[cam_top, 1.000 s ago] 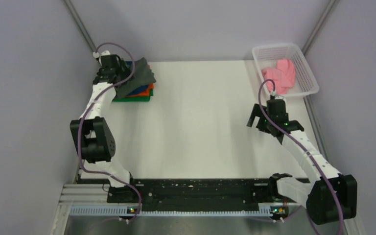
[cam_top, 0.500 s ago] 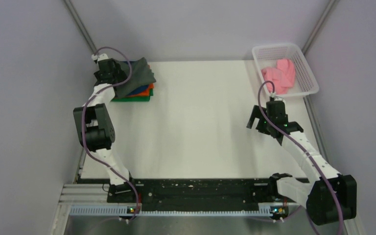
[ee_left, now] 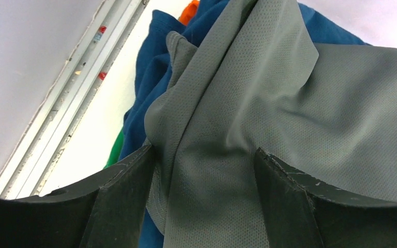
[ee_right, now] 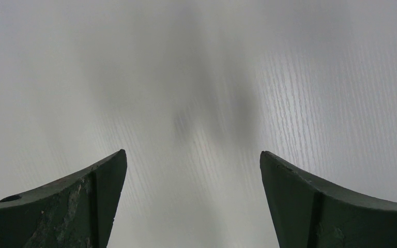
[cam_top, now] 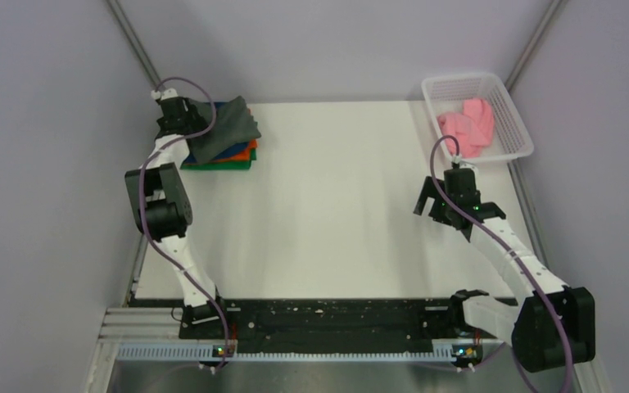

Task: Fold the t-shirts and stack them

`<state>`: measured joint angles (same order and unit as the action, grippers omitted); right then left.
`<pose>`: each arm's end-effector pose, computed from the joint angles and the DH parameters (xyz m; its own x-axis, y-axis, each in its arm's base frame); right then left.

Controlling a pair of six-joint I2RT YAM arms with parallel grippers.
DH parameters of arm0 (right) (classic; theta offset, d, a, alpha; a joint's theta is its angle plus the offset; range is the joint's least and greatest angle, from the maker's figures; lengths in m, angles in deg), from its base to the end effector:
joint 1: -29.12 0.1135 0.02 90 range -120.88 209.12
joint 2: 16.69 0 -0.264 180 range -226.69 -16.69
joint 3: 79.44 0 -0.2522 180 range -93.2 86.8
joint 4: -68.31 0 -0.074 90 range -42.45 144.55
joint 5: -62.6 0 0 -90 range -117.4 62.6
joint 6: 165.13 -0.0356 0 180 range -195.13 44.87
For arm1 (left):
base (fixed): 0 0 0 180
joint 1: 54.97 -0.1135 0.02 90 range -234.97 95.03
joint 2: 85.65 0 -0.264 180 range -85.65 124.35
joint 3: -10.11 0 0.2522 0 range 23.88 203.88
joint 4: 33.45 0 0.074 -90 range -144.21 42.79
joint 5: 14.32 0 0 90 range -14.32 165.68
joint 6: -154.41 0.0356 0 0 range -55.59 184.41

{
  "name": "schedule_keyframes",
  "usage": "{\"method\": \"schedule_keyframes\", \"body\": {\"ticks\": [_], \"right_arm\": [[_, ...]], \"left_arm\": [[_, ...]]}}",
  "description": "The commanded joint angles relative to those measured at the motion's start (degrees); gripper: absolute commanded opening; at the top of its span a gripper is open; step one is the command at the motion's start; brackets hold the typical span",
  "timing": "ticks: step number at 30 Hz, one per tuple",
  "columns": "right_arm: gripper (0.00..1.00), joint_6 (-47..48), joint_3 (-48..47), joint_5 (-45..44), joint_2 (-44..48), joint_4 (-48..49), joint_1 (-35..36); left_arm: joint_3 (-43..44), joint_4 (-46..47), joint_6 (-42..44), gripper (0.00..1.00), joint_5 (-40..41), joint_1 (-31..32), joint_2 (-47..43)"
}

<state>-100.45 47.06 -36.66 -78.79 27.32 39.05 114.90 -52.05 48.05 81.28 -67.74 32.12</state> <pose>0.2143 0.0317 0.2260 -0.7068 0.3048 -0.6384 0.2598 0.9512 0.1665 0.4693 0.1099 0.2331 -0.4053 -0.3793 -0.8318 -0.4327 0.8811 -0.1909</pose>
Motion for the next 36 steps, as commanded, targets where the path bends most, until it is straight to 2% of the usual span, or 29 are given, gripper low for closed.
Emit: {"method": "schedule_keyframes", "body": {"ticks": [1, 6, 8, 16, 17, 18, 26, 33, 36], "right_arm": [[0.99, -0.4, -0.4, -1.6, -0.7, 1.9, -0.5], [0.99, -0.4, -0.5, -1.9, -1.1, 2.0, -0.5], [0.99, -0.4, -0.6, -2.1, -1.4, 2.0, -0.5], [0.99, -0.3, -1.2, -2.7, -2.3, 2.0, -0.5], [0.99, -0.4, -1.3, -2.8, -2.4, 1.9, -0.5], [0.99, -0.5, -1.3, -2.8, -2.5, 1.9, -0.4], [0.99, -0.8, -1.5, -3.9, -2.8, 1.1, -0.5], [0.99, -1.6, -1.9, -4.4, -3.2, 0.3, -0.5], [0.99, -1.9, -1.7, -4.6, -3.6, 0.0, -0.4]], "left_arm": [[3.1, -0.1, 0.0, 0.75, -1.9, -0.5, 1.1], [5.8, -1.4, -0.8, 0.72, -3.7, -0.9, 3.5], [7.9, -2.2, -1.5, 0.66, -4.7, -1.0, 5.1], [14.2, -4.5, -0.8, 0.26, -7.5, -1.1, 8.5], [14.5, -4.6, -0.6, 0.17, -7.5, -1.1, 8.7], [14.9, -4.6, -0.3, 0.01, -7.3, -1.2, 8.7], [17.3, -1.6, 4.1, 0.00, -9.6, -1.4, 7.5], [30.1, -8.8, 9.3, 0.00, -12.0, -2.7, 13.6], [34.4, -11.6, 10.2, 0.00, -16.4, -3.8, 16.2]]}}
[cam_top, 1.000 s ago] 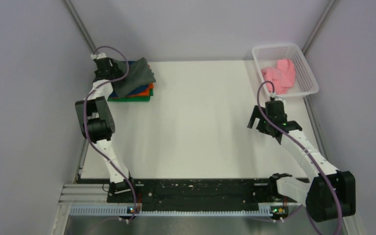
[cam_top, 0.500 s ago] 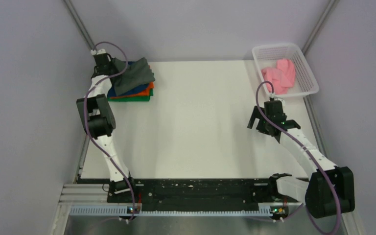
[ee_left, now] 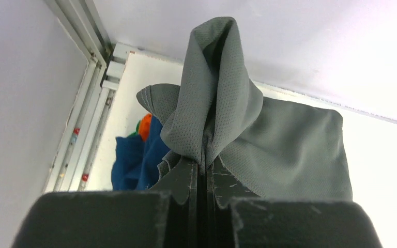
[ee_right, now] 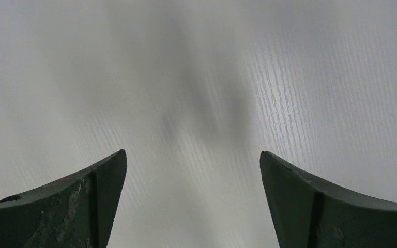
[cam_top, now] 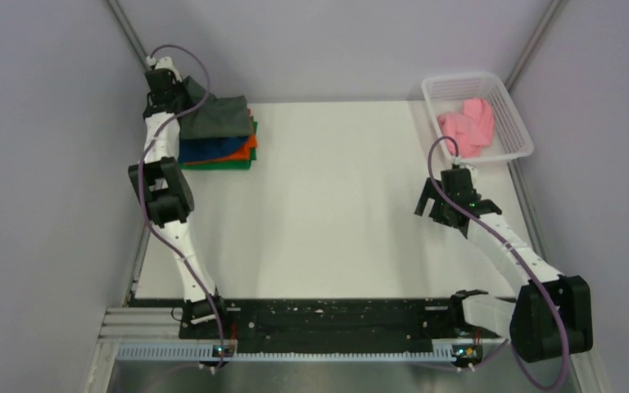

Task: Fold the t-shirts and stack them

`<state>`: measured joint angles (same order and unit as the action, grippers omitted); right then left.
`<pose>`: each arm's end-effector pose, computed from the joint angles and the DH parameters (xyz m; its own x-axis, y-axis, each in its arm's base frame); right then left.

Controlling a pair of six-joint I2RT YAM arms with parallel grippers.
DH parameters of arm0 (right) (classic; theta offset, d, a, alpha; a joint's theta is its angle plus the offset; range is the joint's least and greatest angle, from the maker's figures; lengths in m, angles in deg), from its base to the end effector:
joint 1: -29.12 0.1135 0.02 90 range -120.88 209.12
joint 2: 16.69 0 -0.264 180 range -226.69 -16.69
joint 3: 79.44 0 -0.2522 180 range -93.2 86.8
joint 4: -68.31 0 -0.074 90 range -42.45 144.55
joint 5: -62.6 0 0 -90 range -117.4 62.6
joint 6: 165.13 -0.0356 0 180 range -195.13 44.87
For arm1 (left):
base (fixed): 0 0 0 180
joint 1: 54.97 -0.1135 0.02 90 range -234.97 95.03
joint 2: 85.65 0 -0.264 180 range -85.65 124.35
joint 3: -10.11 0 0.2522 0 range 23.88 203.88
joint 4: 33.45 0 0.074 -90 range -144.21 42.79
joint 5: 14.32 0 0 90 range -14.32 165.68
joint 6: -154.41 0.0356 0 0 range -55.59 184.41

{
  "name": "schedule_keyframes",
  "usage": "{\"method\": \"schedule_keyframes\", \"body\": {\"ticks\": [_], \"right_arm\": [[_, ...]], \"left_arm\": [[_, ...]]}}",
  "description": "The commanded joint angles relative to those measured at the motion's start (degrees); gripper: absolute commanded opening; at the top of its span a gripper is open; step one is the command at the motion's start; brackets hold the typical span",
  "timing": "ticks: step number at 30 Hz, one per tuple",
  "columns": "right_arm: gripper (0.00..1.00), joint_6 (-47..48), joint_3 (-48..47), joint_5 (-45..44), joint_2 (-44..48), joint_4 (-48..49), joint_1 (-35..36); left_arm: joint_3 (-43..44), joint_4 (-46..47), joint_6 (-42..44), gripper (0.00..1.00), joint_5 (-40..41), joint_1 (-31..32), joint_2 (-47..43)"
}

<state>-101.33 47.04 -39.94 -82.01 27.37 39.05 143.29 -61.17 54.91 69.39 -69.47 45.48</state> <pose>0.2205 0.0308 0.2153 -0.7206 0.3114 -0.6195 0.3113 0.9437 0.1123 0.5279 0.1325 0.2740 -0.3883 -0.2699 -0.8811 -0.2204 0.9556 -0.1956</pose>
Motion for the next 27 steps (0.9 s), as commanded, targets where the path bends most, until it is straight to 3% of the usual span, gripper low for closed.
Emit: {"method": "schedule_keyframes", "body": {"ticks": [1, 7, 14, 18, 19, 24, 27], "right_arm": [[0.99, -1.3, -1.8, -1.4, -0.6, -0.2, -0.5], [0.99, -1.8, -2.0, 0.1, -1.0, -0.2, -0.5], [0.99, -2.0, -2.1, 0.4, -0.4, -0.5, -0.5], [0.99, -2.1, -1.9, 1.1, 0.7, -0.7, -0.4], [0.99, -2.1, -1.7, 1.1, 1.1, -0.8, -0.5], [0.99, -1.7, -0.7, 1.3, 3.6, -0.9, -0.5], [0.99, -1.1, 0.5, 2.1, 4.8, -1.1, -0.5]], "left_arm": [[6.1, -2.9, 3.8, 0.00, -5.4, -2.3, 3.2], [6.3, -3.4, 4.9, 0.00, -3.5, -2.4, 6.4], [8.7, -4.5, 1.4, 0.43, 8.1, -2.7, 7.6], [6.5, -4.4, -2.7, 0.93, 6.8, -2.6, 4.4], [5.3, -4.0, -3.5, 0.98, 6.6, -2.4, 3.2], [-6.1, 2.2, -7.2, 0.99, 5.5, -0.7, -5.6], [-14.3, 8.0, -7.0, 0.99, 13.7, 2.2, -11.4]]}}
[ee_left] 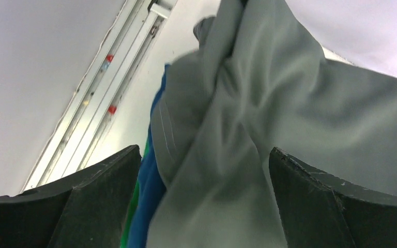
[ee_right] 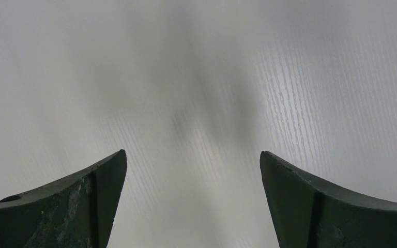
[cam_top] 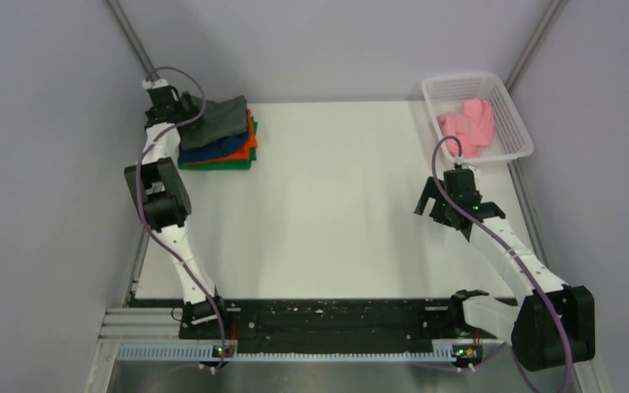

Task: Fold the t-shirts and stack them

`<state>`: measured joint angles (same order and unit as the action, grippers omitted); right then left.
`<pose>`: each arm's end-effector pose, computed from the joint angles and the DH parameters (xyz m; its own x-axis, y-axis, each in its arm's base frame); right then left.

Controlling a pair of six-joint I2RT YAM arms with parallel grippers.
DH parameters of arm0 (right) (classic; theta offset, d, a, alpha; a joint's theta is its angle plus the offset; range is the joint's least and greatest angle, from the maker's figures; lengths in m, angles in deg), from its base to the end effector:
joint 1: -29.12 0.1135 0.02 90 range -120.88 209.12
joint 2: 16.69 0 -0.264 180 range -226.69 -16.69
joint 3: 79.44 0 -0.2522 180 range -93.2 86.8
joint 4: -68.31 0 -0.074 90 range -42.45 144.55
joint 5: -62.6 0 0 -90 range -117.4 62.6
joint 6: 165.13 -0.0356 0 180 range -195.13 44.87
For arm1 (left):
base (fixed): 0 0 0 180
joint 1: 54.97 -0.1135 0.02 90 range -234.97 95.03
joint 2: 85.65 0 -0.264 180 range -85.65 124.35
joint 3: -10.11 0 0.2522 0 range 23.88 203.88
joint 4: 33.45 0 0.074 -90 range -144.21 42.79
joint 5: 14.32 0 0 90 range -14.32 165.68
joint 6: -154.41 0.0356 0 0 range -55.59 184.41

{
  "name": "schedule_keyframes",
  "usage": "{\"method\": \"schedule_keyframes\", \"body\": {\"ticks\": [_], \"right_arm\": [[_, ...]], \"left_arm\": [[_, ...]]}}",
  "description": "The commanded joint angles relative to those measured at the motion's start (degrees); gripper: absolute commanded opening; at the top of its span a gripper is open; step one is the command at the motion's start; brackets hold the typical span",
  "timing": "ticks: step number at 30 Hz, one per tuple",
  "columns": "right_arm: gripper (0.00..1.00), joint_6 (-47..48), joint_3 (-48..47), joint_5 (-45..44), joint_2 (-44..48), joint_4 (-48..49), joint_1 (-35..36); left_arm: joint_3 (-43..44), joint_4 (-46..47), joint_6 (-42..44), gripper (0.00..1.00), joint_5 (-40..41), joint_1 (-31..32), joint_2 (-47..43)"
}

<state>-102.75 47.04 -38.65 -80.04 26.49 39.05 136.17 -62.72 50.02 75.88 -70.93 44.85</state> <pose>0.2156 0.0307 0.2210 -0.7076 0.3377 -0.6207 0.3139 0.9372 0.1521 0.5134 0.1470 0.2339 -0.4478 -0.3866 -0.8062 -0.4017 0.8926 -0.2049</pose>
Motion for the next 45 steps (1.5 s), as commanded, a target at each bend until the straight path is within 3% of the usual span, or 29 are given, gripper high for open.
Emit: {"method": "schedule_keyframes", "body": {"ticks": [1, 4, 9, 15, 20, 26, 38, 45], "right_arm": [[0.99, 0.5, 0.9, 1.0, 3.2, -0.3, -0.5], [0.99, 0.4, 1.4, 2.0, 4.3, 0.1, -0.5], [0.99, 0.7, 1.7, 2.6, 5.5, 0.7, -0.5], [0.99, 0.9, 1.8, 3.1, 5.6, 1.0, -0.5], [0.99, 1.0, 1.9, 3.5, 5.7, 1.4, -0.5], [0.99, 1.3, 2.1, 4.0, 5.8, 2.1, -0.5], [0.99, 1.4, 2.4, 5.0, 7.2, 2.6, -0.5], [0.99, 1.5, 2.5, 5.3, 7.2, 3.0, -0.5]], "left_arm": [[-8.7, 10.2, -1.8, 0.99, 10.4, 4.9, -12.2], [-11.2, 11.1, -2.4, 0.99, 17.1, 8.0, -15.9], [-11.1, 9.9, -3.0, 0.99, 20.5, 11.4, -18.6], [-9.6, 8.4, -7.7, 0.99, 0.9, 11.8, -13.7], [-10.5, 6.9, -5.1, 0.99, -10.5, 11.9, -10.7], [-17.6, 9.2, -3.5, 0.99, -15.8, 12.2, -14.9], [-18.2, 7.2, -2.4, 0.99, -11.3, 12.5, -20.9], [-19.7, 10.5, -3.2, 0.99, -21.6, 13.5, -19.5]]}}
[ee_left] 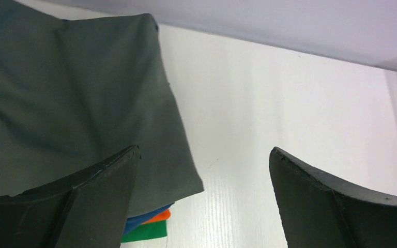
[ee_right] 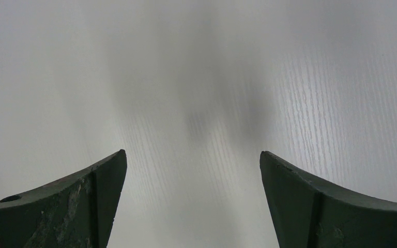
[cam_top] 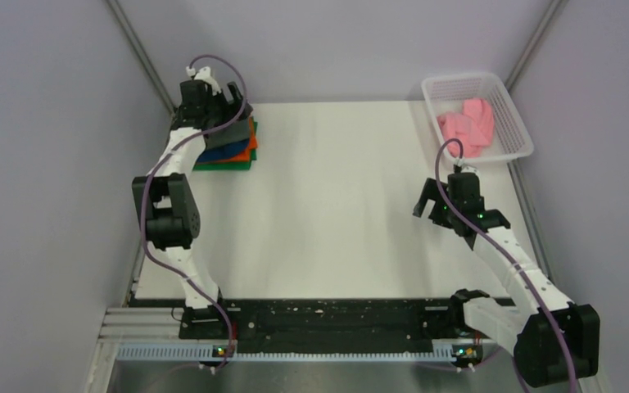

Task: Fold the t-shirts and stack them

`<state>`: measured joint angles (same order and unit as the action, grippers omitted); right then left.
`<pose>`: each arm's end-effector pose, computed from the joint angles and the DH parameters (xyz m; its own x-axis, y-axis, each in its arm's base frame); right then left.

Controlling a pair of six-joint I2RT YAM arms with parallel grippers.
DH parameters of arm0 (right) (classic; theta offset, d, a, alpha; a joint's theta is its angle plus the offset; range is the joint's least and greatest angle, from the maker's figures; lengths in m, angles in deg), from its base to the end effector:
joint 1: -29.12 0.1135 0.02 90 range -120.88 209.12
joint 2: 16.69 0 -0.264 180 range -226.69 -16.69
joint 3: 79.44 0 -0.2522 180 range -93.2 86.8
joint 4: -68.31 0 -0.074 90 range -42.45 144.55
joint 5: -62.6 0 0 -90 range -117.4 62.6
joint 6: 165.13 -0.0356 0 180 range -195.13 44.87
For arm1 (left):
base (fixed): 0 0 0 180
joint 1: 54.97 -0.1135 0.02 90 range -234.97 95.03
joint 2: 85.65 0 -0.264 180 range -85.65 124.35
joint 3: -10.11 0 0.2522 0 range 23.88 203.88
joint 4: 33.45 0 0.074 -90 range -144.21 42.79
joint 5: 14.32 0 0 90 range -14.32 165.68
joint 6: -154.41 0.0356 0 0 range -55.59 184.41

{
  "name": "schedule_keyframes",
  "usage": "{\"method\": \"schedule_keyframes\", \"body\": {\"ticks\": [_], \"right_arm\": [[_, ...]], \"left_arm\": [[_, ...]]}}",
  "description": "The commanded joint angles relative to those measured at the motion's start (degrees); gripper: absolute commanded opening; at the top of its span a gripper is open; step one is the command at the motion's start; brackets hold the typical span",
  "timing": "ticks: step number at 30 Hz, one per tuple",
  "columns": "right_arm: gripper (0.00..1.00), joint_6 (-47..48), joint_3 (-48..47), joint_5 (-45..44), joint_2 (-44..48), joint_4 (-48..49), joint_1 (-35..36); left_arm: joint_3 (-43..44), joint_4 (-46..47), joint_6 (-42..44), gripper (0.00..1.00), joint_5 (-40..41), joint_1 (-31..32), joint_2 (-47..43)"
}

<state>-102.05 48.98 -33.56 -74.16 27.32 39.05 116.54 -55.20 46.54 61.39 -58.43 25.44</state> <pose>0.2013 0.0314 0.2304 -0.6860 0.3369 -0.6449 0.2371 0.9415 0.2396 0.4632 0.0192 0.2911 -0.4723 -0.3265 -0.8187 0.0181 0.9251 -0.3793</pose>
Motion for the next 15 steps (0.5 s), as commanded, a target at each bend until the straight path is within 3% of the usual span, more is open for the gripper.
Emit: {"method": "schedule_keyframes", "body": {"ticks": [1, 10, 15], "right_arm": [[0.99, 0.9, 0.5, 0.2, 1.3, 2.2, -0.5], [0.99, 1.1, 0.1, -1.1, 0.5, 2.2, -0.4], [0.99, 1.1, -0.1, -1.8, 0.3, 1.7, -0.5]], "left_arm": [[0.9, 1.7, 0.9, 0.99, -8.7, 1.1, 1.4], [6.8, -12.7, 13.9, 0.99, -8.8, 1.0, 9.8], [12.7, -19.0, 15.6, 0.99, -11.1, 0.0, 18.2]]}}
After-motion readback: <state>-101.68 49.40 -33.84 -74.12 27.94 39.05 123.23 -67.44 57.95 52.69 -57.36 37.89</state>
